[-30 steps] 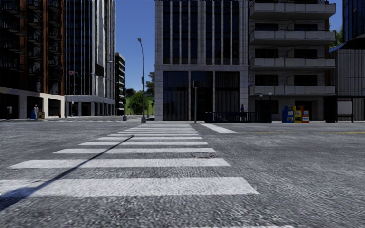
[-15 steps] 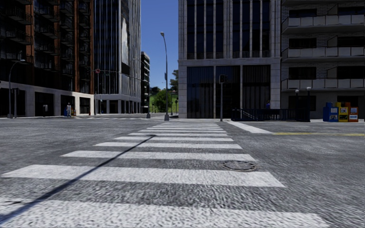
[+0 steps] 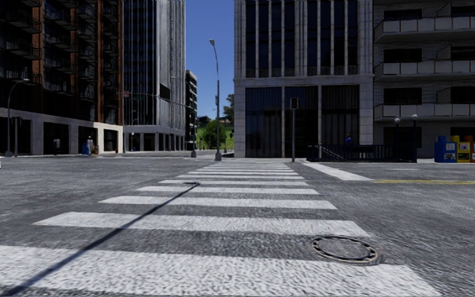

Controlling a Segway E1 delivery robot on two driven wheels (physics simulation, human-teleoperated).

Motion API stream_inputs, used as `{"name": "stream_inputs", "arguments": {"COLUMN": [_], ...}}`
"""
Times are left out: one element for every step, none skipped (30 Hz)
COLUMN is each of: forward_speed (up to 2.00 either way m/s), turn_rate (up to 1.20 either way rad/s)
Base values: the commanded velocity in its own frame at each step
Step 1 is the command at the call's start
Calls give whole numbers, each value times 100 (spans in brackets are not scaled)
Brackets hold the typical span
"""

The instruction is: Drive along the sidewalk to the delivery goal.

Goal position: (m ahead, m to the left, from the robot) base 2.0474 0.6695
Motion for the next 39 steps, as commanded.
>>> {"name": "stream_inputs", "arguments": {"forward_speed": [145, 145, 145, 145, 145, 145, 145, 145, 145, 145, 145, 145, 145, 145, 145, 145, 145, 145, 145, 145, 145, 145, 145, 145, 145, 145, 145, 145, 154, 200, 200, 200, 200, 200, 198, 194, 194, 193, 193], "turn_rate": [28, 29, 29, 29, 29, 34, 37, 37, 37, 37, 37, 37, 37, 37, 37, 37, 37, 37, 37, 37, 37, 24, 0, 0, 0, 0, 0, 0, 0, 0, 0, 0, 0, 0, 0, 0, 0, 0, 0]}}
